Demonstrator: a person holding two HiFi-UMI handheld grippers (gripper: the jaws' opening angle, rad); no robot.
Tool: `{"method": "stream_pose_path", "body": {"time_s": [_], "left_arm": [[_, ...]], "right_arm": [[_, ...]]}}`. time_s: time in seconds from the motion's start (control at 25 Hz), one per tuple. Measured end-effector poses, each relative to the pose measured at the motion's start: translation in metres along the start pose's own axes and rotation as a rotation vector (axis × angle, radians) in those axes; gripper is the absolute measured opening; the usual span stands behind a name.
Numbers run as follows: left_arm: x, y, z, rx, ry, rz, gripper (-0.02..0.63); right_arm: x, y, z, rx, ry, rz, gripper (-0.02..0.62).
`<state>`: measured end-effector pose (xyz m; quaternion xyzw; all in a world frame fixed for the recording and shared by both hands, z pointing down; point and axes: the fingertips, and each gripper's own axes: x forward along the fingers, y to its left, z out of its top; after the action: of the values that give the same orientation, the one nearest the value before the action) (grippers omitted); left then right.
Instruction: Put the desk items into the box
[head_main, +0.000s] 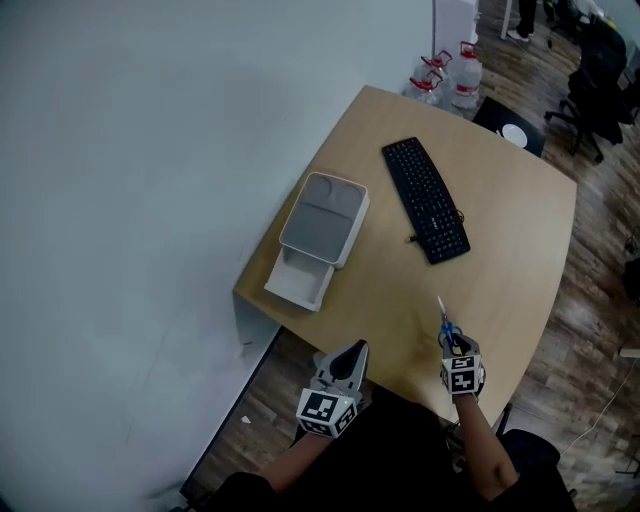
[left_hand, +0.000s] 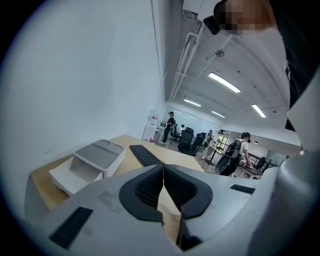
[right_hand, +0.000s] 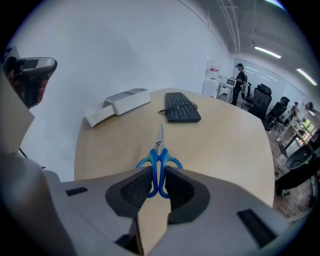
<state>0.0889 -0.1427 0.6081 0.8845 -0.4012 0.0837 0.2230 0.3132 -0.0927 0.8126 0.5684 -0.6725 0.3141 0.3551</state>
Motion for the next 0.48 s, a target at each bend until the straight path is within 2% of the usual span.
{"method": "stream_pose_path", "body": {"time_s": [0.36, 0.48], "left_arm": [[-0.048, 0.076, 0.019, -0.043, -0.057, 0.085, 0.015], [-0.062, 0.098, 0.024, -0.059, -0.077, 0.101, 0.015]], "right_arm": [[0.015, 0.093, 0.070, -0.097, -0.021, 0.066, 0.140], [0.022, 0.123, 0.093, -0.164, -0.039, 0.074, 0.140]]}}
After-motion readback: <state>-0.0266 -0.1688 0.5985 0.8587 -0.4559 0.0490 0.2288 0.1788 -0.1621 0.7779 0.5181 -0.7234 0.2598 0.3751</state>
